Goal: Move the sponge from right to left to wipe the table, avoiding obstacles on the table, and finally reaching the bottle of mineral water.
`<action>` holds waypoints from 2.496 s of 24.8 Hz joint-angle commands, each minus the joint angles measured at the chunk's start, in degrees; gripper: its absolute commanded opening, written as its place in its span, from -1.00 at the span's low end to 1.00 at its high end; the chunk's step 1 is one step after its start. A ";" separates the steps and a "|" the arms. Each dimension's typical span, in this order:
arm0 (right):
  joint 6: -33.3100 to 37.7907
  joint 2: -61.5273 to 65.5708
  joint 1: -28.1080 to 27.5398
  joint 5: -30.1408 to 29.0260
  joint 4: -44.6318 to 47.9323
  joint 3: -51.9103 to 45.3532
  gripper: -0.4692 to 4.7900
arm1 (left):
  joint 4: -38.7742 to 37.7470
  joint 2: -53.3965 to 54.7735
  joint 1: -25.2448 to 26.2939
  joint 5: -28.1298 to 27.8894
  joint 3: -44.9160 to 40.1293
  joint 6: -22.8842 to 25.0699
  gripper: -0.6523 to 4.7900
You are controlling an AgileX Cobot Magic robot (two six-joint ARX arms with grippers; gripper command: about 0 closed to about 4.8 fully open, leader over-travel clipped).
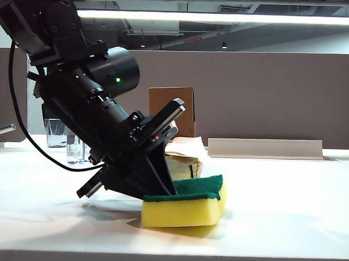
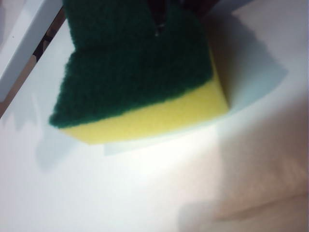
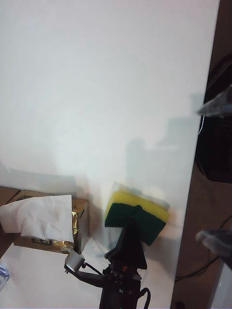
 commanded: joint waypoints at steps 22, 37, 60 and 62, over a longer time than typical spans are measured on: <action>0.07 -0.44 0.02 -0.13 0.35 0.46 0.32 | -15.12 -2.49 1.88 -17.40 -0.68 10.69 -0.78; 0.07 -0.48 0.04 -0.15 0.35 0.46 0.32 | -22.36 -4.61 7.52 -21.38 -0.79 16.85 -0.78; 1.40 -0.48 2.99 -7.17 -0.98 0.46 0.32 | -26.95 -12.66 19.67 -23.37 -10.38 23.45 -0.78; 1.62 -0.48 3.52 -8.00 -1.01 0.46 0.32 | -28.15 -13.79 23.10 -23.12 -11.13 24.76 -0.78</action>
